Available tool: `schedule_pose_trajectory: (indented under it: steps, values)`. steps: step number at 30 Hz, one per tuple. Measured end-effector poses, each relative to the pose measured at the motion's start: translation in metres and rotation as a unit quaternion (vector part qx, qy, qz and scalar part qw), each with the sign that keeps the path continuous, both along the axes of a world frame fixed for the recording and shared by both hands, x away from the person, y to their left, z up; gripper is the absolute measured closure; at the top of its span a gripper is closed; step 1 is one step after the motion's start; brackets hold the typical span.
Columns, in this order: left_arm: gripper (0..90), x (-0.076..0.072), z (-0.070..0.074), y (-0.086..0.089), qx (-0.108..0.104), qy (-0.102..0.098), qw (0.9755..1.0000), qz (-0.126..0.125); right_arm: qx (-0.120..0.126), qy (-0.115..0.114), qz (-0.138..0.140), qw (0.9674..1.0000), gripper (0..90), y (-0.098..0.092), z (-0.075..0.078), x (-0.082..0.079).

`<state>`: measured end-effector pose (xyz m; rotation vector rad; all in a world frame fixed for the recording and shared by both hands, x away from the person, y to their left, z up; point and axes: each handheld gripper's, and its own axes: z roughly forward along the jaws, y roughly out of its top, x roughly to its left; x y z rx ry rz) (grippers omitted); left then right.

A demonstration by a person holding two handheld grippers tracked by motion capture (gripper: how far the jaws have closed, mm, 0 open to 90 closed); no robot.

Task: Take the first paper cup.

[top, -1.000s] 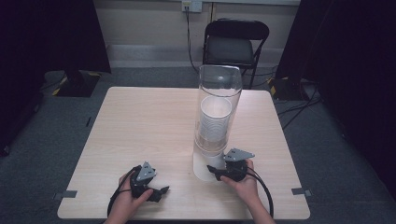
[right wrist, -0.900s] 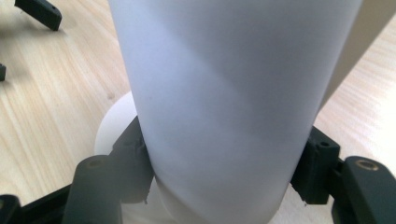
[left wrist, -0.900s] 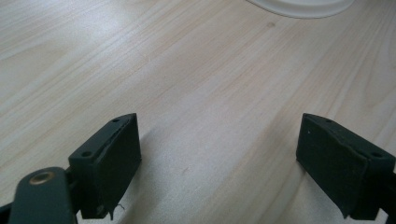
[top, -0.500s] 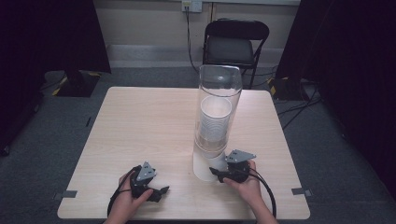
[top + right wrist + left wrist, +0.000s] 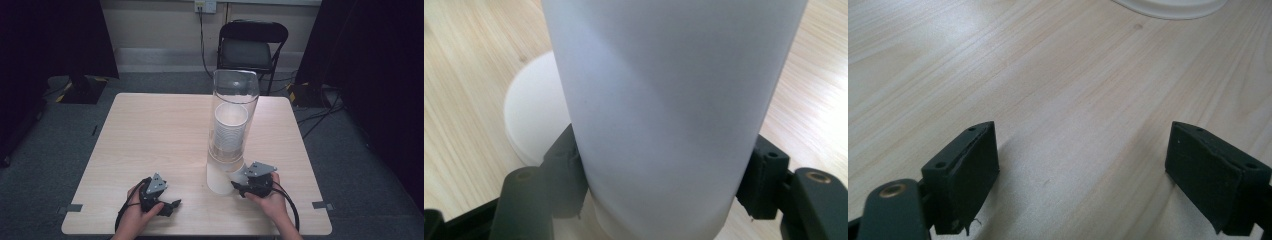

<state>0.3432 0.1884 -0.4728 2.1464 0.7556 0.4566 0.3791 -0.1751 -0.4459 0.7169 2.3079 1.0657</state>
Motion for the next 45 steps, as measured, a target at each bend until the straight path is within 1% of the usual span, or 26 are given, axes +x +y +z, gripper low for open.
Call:
schedule_pose_trajectory:
  steps: [5,7,8,9,10,11,12,13,15,16,17,18,19,21,22,23,24,25,30,31,33,36,37,39,43,45]
  values:
    - [13.4,0.000,0.000,0.000,0.000,0.000,1.0000,0.000,0.007,-0.001,-0.013,0.9999,33.7,-0.013,0.000,-0.003]
    - [13.4,0.000,0.000,0.000,-0.001,0.000,1.0000,0.001,0.009,0.000,-0.017,0.9998,33.7,-0.015,0.001,-0.004]
    - [13.4,0.000,0.000,0.000,-0.001,0.000,1.0000,0.001,0.013,-0.002,-0.022,0.9997,33.6,-0.019,0.001,-0.004]
    - [13.4,0.000,0.000,0.000,0.000,0.000,1.0000,0.000,0.027,0.002,-0.032,0.9991,33.5,-0.026,0.001,-0.003]
    - [13.4,0.000,0.000,0.000,0.000,0.000,1.0000,0.000,0.027,0.002,-0.032,0.9991,33.5,-0.026,0.001,-0.003]
    - [13.4,0.000,0.000,0.000,0.000,0.000,1.0000,0.000,0.053,0.007,-0.046,0.9975,33.4,-0.034,-0.001,-0.002]
    - [13.4,0.000,0.000,0.000,0.000,0.000,1.0000,0.000,0.057,0.008,-0.054,0.9969,33.4,-0.037,-0.001,-0.001]
    - [13.4,0.000,0.000,0.000,0.000,0.000,1.0000,0.000,0.057,0.008,-0.054,0.9969,33.4,-0.037,-0.001,-0.001]
    - [13.4,0.000,0.000,0.000,0.000,0.000,1.0000,0.000,0.068,0.012,-0.076,0.9947,33.2,-0.044,-0.003,0.004]
    - [13.4,0.000,0.000,0.000,0.000,0.000,1.0000,0.000,0.068,0.012,-0.076,0.9947,33.2,-0.044,-0.003,0.004]
    - [13.4,0.000,0.000,0.000,0.000,0.000,1.0000,0.000,0.078,0.013,-0.090,0.9928,33.2,-0.046,-0.003,0.008]
    - [13.4,0.000,0.000,0.000,0.000,0.000,1.0000,0.000,0.078,0.013,-0.090,0.9928,33.2,-0.046,-0.003,0.008]
    - [13.4,0.000,0.000,0.000,0.000,0.000,1.0000,0.000,0.088,0.018,-0.104,0.9905,33.1,-0.048,-0.004,0.013]
    - [13.4,0.000,0.000,0.000,0.000,0.000,1.0000,0.000,0.092,0.018,-0.112,0.9893,33.1,-0.050,-0.006,0.018]
    - [13.4,0.000,0.000,0.000,0.000,0.000,1.0000,0.000,0.092,0.018,-0.112,0.9893,33.1,-0.050,-0.006,0.018]
    - [13.4,0.000,0.000,0.000,0.000,0.000,1.0000,0.000,0.096,0.020,-0.120,0.9879,33.1,-0.052,-0.007,0.022]
    - [13.4,0.000,0.000,0.000,0.000,0.000,1.0000,0.000,0.097,0.026,-0.135,0.9857,33.0,-0.053,-0.009,0.027]
    - [13.4,0.000,0.000,0.000,0.000,0.000,1.0000,0.000,0.100,0.018,-0.139,0.9851,32.9,-0.054,-0.009,0.030]
    - [13.3,0.000,0.000,0.000,0.000,0.000,1.0000,0.000,0.091,0.022,-0.149,0.9843,32.8,-0.053,-0.005,0.038]
    - [13.4,0.000,0.000,0.000,0.000,0.000,1.0000,0.000,0.097,0.023,-0.157,0.9826,32.8,-0.053,-0.006,0.041]
    - [13.4,0.000,0.000,0.000,0.000,0.000,1.0000,0.000,0.083,0.029,-0.162,0.9828,32.7,-0.053,-0.008,0.043]
    - [13.3,0.000,0.000,0.000,0.001,0.000,1.0000,0.000,0.082,0.024,-0.161,0.9832,32.5,-0.054,-0.008,0.043]
    - [13.4,0.000,0.000,0.000,0.000,0.000,1.0000,0.000,0.076,0.025,-0.163,0.9833,32.4,-0.055,-0.008,0.042]
    - [13.4,0.000,0.000,0.000,0.000,0.000,1.0000,0.000,0.073,0.027,-0.165,0.9832,32.2,-0.055,-0.009,0.042]
    - [13.3,0.000,0.000,0.000,0.000,0.000,1.0000,0.000,0.056,0.022,-0.168,0.9839,31.9,-0.054,-0.009,0.040]
    - [13.3,0.000,0.000,0.000,0.000,0.000,1.0000,0.000,0.055,0.025,-0.167,0.9842,31.5,-0.054,-0.009,0.040]
